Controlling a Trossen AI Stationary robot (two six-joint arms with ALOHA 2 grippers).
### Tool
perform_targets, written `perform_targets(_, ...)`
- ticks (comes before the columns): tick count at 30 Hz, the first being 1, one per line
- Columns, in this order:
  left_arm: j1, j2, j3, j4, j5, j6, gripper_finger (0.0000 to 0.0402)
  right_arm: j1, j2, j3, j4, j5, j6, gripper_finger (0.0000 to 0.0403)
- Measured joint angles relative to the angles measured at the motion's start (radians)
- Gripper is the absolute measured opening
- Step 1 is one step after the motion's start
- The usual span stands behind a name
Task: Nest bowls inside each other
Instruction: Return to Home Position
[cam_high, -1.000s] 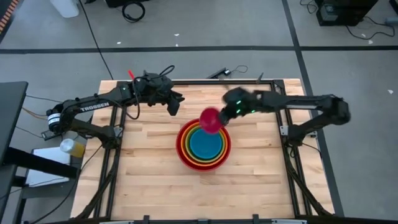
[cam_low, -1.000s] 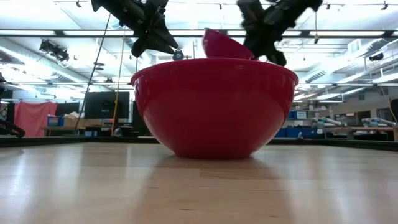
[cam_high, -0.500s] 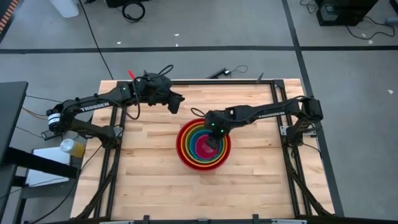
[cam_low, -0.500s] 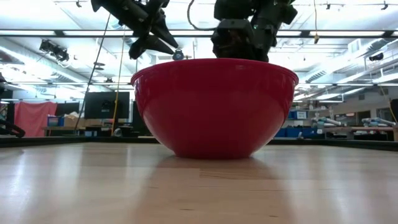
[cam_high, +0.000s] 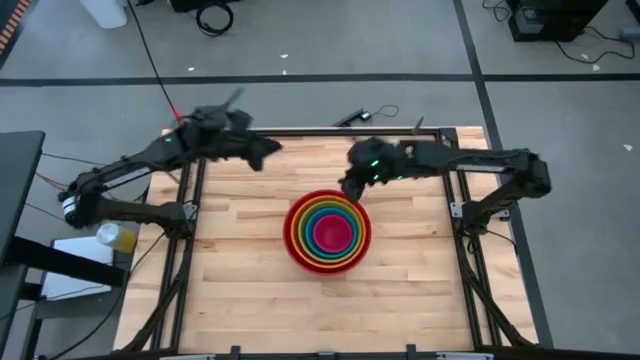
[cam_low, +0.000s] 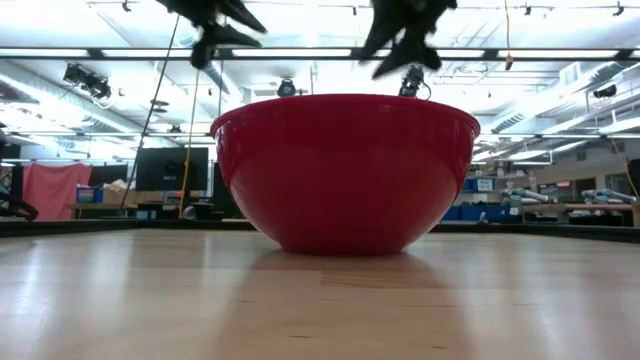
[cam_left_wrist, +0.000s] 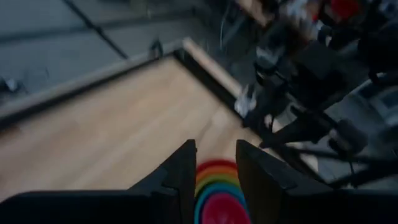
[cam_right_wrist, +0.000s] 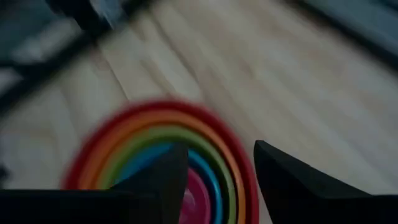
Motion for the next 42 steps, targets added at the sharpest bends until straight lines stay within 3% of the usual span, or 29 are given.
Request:
perform_targets(8, 0.094, -0.161, 0.001, 0.083, -0.068, 0.006, 0.0117, -0.009, -0.156, 0.011, 0.322, 0.023, -0.207, 0.0146)
perform_targets(11, 0.101, -0.16, 0.001, 0.15, -0.1, -0.006, 0.0117, -0.006, -0.136, 0.012, 0.394, 0.106, -0.366, 0.0131)
perform_targets(15, 0.08, -0.144, 0.001, 0.164, -0.128, 0.028, 0.0117, -0.009, -0.06, 0.007, 0.395, 0.154, -0.365, 0.0112)
perform_targets(17, 0.04, -0.145, 0.001, 0.187, -0.126, 0.077, 0.0117, -0.006, -0.024, 0.007, 0.489, 0.069, -0.274, 0.0098)
perform_targets(20, -0.039, -0.173, 0.0, 0.239, -0.115, 0.146, 0.0117, 0.016, 0.029, 0.008, 0.774, -0.152, -0.282, 0.007)
perform_targets(23, -0.109, -0.257, 0.0, 0.209, -0.104, 0.198, 0.0117, 0.034, 0.053, 0.008, 0.978, -0.25, -0.267, 0.0038)
perform_targets(25, -0.151, -0.329, 0.0, 0.137, -0.127, 0.242, 0.0117, 0.028, 0.032, 0.008, 0.983, -0.294, -0.257, 0.0015)
perform_targets(29, -0.24, -0.469, -0.158, 0.12, -0.159, 0.272, 0.0117, 0.016, -0.08, 0.002, 0.731, -0.339, -0.363, 0.0011)
perform_targets(32, -0.3, -0.547, -0.39, 0.324, -0.157, 0.187, 0.0117, 0.027, -0.215, -0.081, 0.58, -0.274, -0.403, 0.0011)
perform_targets(36, -0.336, -0.608, -0.61, 0.691, -0.162, 0.145, 0.0116, 0.06, -0.452, -0.288, 0.632, -0.169, -0.387, 0.0005)
perform_targets(42, -0.329, -0.607, -0.732, 0.696, -0.172, 0.232, 0.0116, 0.056, -0.74, -0.552, 0.647, -0.107, -0.329, 0.0008)
